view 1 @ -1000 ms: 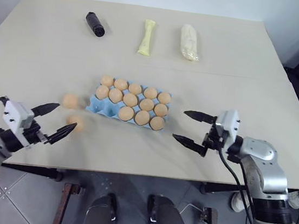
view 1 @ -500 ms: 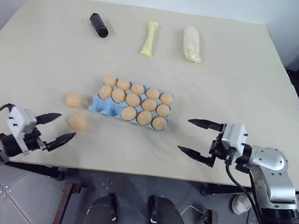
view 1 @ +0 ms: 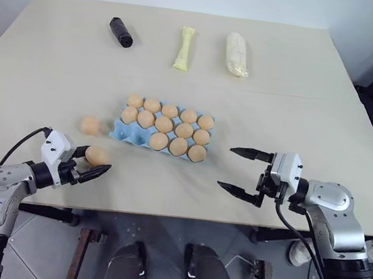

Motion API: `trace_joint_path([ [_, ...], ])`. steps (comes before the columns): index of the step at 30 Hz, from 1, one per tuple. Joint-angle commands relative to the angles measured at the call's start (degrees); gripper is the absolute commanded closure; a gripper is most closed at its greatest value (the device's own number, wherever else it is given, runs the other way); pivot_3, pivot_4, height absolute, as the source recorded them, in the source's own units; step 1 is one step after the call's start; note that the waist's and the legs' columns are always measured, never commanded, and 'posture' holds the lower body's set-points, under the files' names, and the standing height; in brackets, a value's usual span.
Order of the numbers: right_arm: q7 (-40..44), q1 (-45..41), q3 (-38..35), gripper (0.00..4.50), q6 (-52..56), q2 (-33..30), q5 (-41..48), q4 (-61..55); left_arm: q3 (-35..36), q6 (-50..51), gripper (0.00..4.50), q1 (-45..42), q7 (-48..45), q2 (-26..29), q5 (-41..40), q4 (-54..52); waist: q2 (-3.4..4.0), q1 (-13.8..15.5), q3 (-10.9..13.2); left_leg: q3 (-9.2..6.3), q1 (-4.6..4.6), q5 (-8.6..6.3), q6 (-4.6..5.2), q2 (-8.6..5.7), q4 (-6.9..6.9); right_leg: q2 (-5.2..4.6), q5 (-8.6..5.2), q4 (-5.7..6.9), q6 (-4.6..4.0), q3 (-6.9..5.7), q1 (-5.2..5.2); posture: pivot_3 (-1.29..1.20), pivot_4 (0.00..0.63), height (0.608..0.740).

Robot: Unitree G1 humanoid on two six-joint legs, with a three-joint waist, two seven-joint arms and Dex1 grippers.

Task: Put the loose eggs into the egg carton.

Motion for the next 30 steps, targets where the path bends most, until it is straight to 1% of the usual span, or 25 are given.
trace_joint_path([
  [1, -0.9, -0.32, -0.39, 0.0, -0.35, 0.23, 0.81, -1.95, 1.2, -1.15, 2.07, -0.75, 0.05, -0.95, -1.28, -1.24, 0.0, 0.02, 0.0, 0.0, 0.0, 0.0, 0.0, 0.0, 0.01, -0.01, 0.0, 0.02, 0.0, 0.0, 0.0, 0.0, 0.15, 0.74],
  [2, -1.13, -0.17, -0.32, 0.0, -0.45, 0.31, 0.71, -1.91, 0.9, -1.81, 2.2, -1.06, -0.27, -1.47, -1.51, -1.95, 0.0, 0.06, 0.0, 0.0, 0.01, 0.0, 0.0, -0.01, 0.02, -0.01, 0.0, 0.04, 0.0, 0.0, 0.0, 0.0, 0.15, 0.74],
  [5, -1.65, 0.43, -0.23, 0.0, -0.55, 0.42, 0.54, -2.08, 0.25, -3.41, 2.2, -2.98, -1.24, -3.61, -3.12, -4.61, 0.0, 0.16, 0.0, 0.0, 0.0, 0.01, 0.0, -0.01, 0.06, -0.01, 0.0, 0.08, 0.0, 0.0, 0.0, 0.0, 0.15, 0.74],
  [7, -2.0, 0.81, -0.29, 0.0, -0.39, 0.38, 0.54, -2.31, -0.14, -2.73, 2.2, -5.0, -1.74, -4.97, -5.03, -6.66, -0.01, 0.44, 0.0, 0.0, 0.0, 0.04, 0.02, -0.01, 0.07, -0.01, 0.0, 0.11, 0.0, -0.01, 0.01, 0.0, 0.15, 0.74],
  [9, -2.45, 1.04, -0.38, 0.0, -0.23, 0.34, 0.56, -2.5, -1.14, -2.48, 2.2, -7.53, -1.75, -6.01, -5.26, -6.95, -0.01, 0.7, 0.0, 0.0, 0.01, 0.09, 0.07, -0.04, 0.09, -0.01, 0.01, 0.15, 0.01, -0.01, 0.01, 0.0, 0.15, 0.74],
  [11, -3.03, 0.98, -0.31, 0.0, -0.23, 0.48, 0.41, -2.54, -2.64, -3.23, 2.2, -10.79, -0.56, -7.15, -3.49, -4.69, -0.01, 1.22, 0.0, 0.01, 0.05, 0.13, 0.11, -0.08, 0.12, 0.0, 0.02, 0.16, 0.03, 0.01, 0.05, 0.0, 0.15, 0.74],
  [16, -5.16, -0.12, 0.5, 0.0, -0.02, 1.79, -0.1, -2.92, -7.18, -4.66, 2.2, -18.2, 0.55, -9.99, 0.54, 3.04, -0.02, 1.38, 0.0, 0.02, 0.14, 0.16, 0.17, -0.29, 0.22, 0.02, 0.07, 0.17, 0.13, 0.04, 0.18, 0.0, 0.15, 0.74],
  [21, -7.35, 0.08, 0.68, 0.0, 0.52, 2.61, -0.07, -4.43, -9.05, -6.54, 2.2, -19.94, -0.48, -10.96, 1.9, 6.01, -0.02, 1.51, 0.0, 0.02, 0.12, 0.23, 0.3, -0.26, 0.23, 0.02, 0.08, 0.16, 0.15, 0.04, 0.18, 0.0, 0.15, 0.74],
  [25, -8.51, 0.42, 1.0, 0.0, 1.01, 3.08, 0.13, -5.32, -8.41, -7.11, 1.05, -20.06, -1.16, -11.05, 1.17, 6.04, -0.03, 1.61, 0.01, 0.02, 0.12, 0.23, 0.31, -0.18, 0.23, 0.04, 0.08, 0.16, 0.15, 0.04, 0.17, 0.0, 0.15, 0.74],
  [28, -8.72, 0.71, 1.28, 0.0, 1.36, 3.16, 0.5, -5.94, -5.12, -10.15, 0.09, -19.81, 0.79, -10.88, 0.67, 5.63, -0.03, 1.58, 0.01, 0.02, 0.12, 0.23, 0.31, -0.14, 0.24, 0.04, 0.08, 0.16, 0.15, 0.04, 0.18, 0.0, 0.15, 0.74],
  [30, -8.68, 0.88, 1.46, 0.0, 1.56, 3.09, 0.77, -6.28, -2.94, -10.92, 0.04, -18.12, 0.71, -9.65, 0.04, 5.09, -0.03, 1.54, 0.0, 0.02, 0.12, 0.24, 0.32, -0.1, 0.26, 0.03, 0.09, 0.18, 0.16, 0.04, 0.18, 0.0, 0.15, 0.74],
])
